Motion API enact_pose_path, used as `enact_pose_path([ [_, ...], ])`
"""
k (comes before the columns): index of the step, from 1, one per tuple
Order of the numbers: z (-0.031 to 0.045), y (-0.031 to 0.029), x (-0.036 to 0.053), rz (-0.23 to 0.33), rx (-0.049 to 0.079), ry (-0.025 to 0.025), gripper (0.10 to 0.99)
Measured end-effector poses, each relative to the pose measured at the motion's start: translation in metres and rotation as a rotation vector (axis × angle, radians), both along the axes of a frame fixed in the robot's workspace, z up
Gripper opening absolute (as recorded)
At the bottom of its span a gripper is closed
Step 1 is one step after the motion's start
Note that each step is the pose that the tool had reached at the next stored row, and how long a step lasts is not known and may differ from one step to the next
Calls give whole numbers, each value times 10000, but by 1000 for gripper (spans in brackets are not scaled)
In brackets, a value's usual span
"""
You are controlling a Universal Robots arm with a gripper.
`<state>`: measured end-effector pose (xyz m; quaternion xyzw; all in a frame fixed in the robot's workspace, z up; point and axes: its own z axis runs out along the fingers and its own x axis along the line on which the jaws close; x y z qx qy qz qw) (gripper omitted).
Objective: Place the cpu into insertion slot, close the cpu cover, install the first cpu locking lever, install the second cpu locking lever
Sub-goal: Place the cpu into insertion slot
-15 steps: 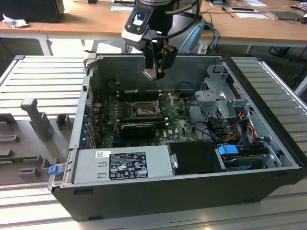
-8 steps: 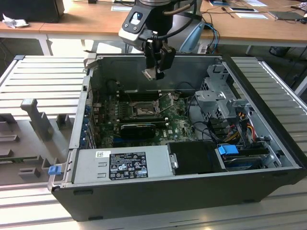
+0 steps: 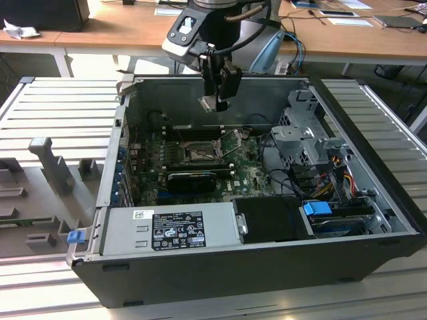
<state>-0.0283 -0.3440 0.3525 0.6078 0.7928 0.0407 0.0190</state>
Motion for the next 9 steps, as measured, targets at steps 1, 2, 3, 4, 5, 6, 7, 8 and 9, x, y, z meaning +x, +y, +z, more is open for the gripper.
enact_pose_path([
  [1,-3,0,0,-247,-1,1,533],
  [2,-5,0,0,-377,-2,1,533],
  [3,-6,0,0,-477,-2,1,533],
  [4,-8,0,0,-647,-2,1,533],
  [5,-9,0,0,-760,-3,1,533],
  [6,-11,0,0,-864,-2,1,533],
  [7,-12,0,0,-977,-3,1,533],
  [8,-13,0,0,-1074,-3,1,533],
  [9,-16,0,0,-1218,-3,0,533],
])
